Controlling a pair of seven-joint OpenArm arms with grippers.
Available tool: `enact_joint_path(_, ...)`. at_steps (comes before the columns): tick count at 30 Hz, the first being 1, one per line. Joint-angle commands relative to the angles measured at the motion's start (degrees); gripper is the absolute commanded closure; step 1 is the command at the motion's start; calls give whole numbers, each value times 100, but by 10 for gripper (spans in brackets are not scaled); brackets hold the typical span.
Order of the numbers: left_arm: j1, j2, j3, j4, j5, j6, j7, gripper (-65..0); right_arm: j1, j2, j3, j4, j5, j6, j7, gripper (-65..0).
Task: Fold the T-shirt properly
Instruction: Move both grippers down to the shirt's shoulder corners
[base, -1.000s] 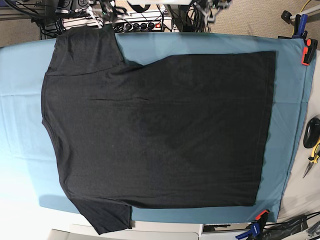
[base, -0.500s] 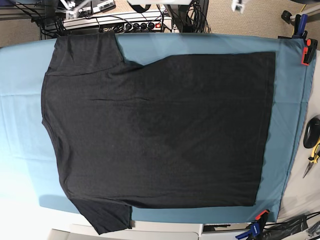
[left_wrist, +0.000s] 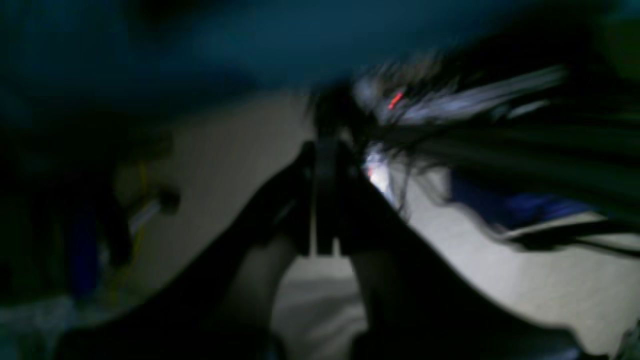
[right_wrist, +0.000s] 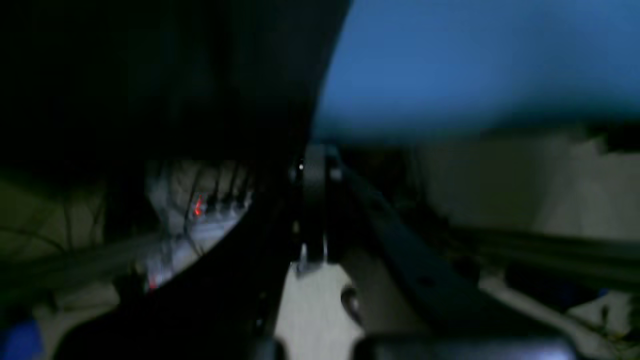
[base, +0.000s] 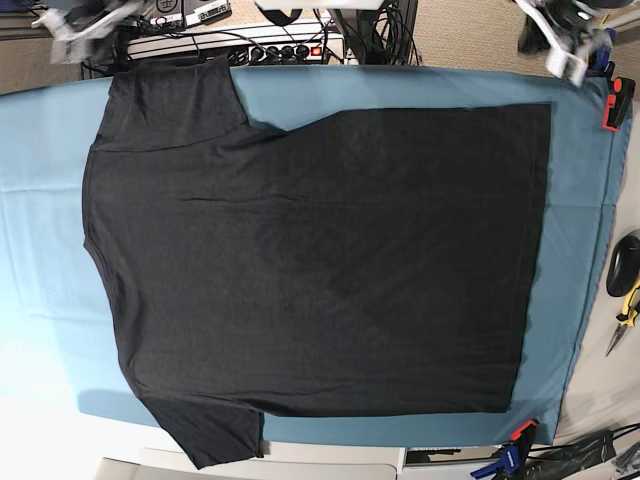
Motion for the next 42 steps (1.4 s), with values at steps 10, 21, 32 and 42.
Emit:
enact_joint_path(10, -481, -46, -1290, 538, -820, -186, 79, 0, 1532, -170, 2037, 1716, -1611, -599, -122, 0)
enact_joint_path(21, -1010, -46, -549, 538, -168, -192, 96, 0, 3161, -356, 2033, 581, -2218, -1054, -964, 0)
enact_joint_path(32, -1016, -203, 120, 538, 306, -192, 98, 0, 3950, -267, 2039, -1759, 3274, 2280, -3727, 0)
enact_joint_path(42, -1016, -57, 136, 538, 492, -190, 101, 0, 3112, -103, 2710, -1416, 6066, 2838, -5532, 0)
